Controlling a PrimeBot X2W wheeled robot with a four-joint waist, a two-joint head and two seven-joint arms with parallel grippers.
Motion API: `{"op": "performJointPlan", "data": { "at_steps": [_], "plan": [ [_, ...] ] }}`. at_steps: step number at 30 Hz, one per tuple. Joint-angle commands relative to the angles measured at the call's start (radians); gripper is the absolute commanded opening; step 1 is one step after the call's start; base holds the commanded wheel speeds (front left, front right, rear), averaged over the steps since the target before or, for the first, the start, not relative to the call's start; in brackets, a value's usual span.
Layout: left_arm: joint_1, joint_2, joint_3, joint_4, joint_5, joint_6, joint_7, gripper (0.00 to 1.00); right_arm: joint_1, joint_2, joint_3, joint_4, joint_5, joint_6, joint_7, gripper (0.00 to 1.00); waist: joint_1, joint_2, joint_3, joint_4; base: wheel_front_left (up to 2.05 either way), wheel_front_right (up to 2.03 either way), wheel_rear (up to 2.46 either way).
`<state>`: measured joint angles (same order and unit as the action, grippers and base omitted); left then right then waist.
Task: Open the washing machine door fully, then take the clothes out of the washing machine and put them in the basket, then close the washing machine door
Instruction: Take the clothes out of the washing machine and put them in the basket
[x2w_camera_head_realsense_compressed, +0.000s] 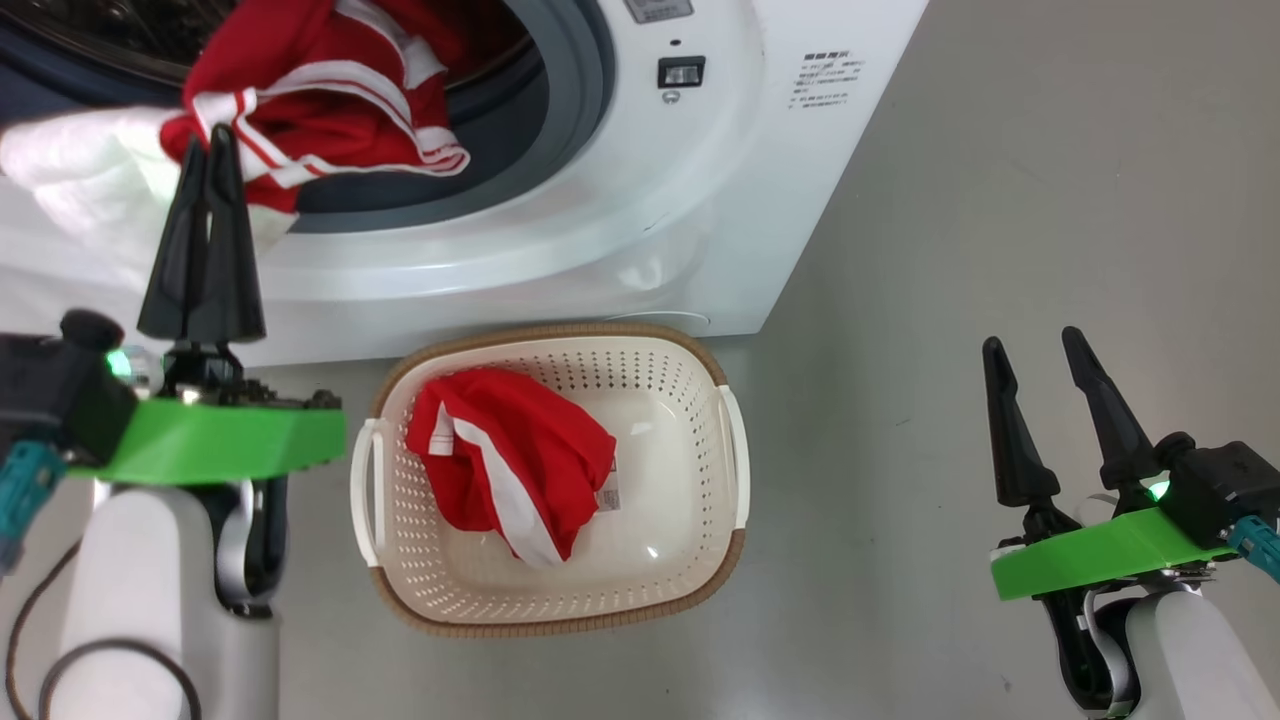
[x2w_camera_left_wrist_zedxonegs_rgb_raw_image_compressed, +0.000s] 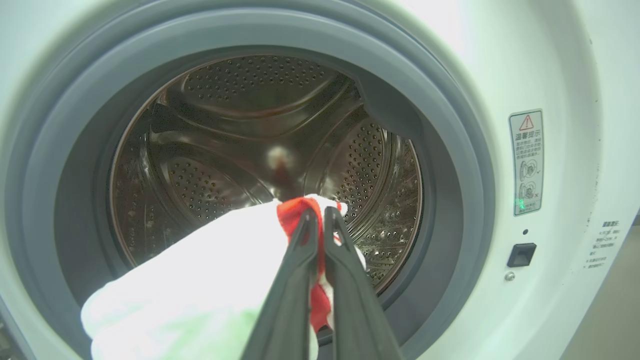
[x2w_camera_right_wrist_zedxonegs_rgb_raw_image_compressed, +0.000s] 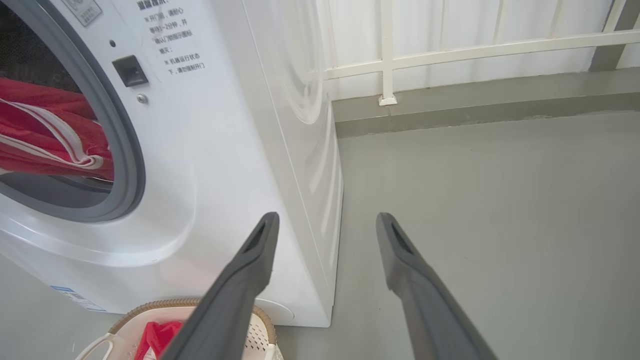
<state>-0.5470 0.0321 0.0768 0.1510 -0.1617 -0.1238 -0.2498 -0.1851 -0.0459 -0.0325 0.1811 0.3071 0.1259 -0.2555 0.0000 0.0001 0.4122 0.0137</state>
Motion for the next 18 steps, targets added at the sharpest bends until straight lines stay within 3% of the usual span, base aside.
{"op": "performJointPlan", "data": {
  "at_steps": [1, 18],
  "plan": [
    [0.029, 0.021, 0.022, -0.050, -0.013, -0.006, -0.012, 0.00, 0.014, -0.004, 0.017, -0.024, -0.006, 0.005, -0.006, 1.00, 0.0000, -0.0001, 0.002, 0.001, 0.00, 0.00, 0.00],
    [0.232, 0.018, -0.018, -0.402, -0.062, -0.007, -0.012, 0.00, 0.008, -0.004, 0.007, -0.032, -0.010, 0.005, -0.006, 1.00, 0.0000, -0.0001, 0.027, 0.001, 0.00, 0.00, 0.00]
  ]
}}
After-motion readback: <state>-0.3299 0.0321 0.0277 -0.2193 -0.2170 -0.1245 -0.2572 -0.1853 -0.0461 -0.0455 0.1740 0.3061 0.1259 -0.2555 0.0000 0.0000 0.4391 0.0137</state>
